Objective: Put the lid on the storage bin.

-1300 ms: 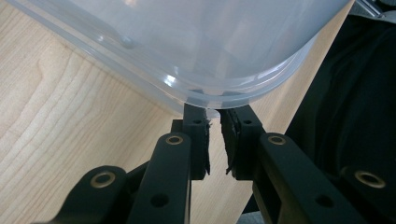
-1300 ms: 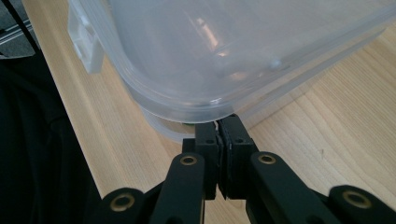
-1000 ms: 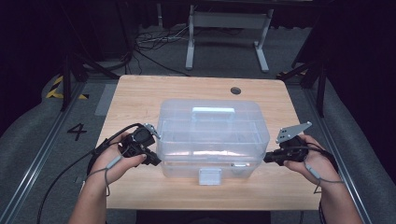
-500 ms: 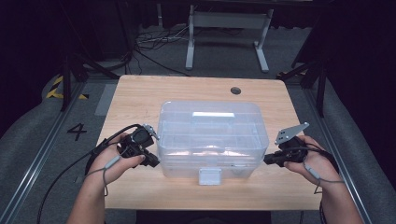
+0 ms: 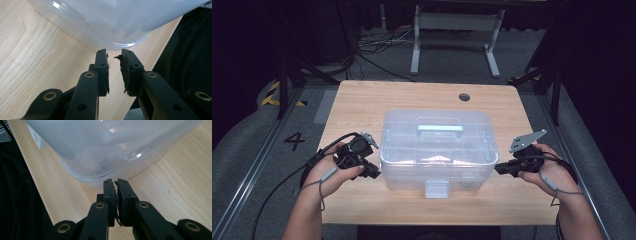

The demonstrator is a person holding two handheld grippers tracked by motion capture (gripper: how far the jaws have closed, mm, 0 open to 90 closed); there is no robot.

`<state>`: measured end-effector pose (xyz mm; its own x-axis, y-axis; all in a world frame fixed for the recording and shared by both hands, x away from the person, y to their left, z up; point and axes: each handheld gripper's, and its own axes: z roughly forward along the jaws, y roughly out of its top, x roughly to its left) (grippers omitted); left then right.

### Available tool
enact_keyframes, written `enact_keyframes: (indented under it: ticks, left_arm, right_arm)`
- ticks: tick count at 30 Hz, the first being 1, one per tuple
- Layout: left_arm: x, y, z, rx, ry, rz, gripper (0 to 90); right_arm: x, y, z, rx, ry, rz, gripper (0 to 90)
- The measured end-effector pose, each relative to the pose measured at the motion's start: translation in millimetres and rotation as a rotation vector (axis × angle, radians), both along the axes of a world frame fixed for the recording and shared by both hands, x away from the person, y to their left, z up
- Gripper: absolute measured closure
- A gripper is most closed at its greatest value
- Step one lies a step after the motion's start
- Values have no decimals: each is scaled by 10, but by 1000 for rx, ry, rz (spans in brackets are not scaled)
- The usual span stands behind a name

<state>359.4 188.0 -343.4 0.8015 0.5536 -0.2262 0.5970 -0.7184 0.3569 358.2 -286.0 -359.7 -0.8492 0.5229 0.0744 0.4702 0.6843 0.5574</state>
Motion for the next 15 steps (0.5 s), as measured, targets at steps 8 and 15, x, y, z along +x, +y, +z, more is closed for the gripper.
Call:
enact_keyframes:
  ticks: [8, 15]
  left_arm:
    - [-10, 158, 73, -58, -56, 74, 720]
    - [19, 287, 123, -111, -126, 157, 641]
  right_arm:
    - [27, -106, 124, 62, -60, -40, 823]
    - [68, -243, 239, 208, -193, -124, 701]
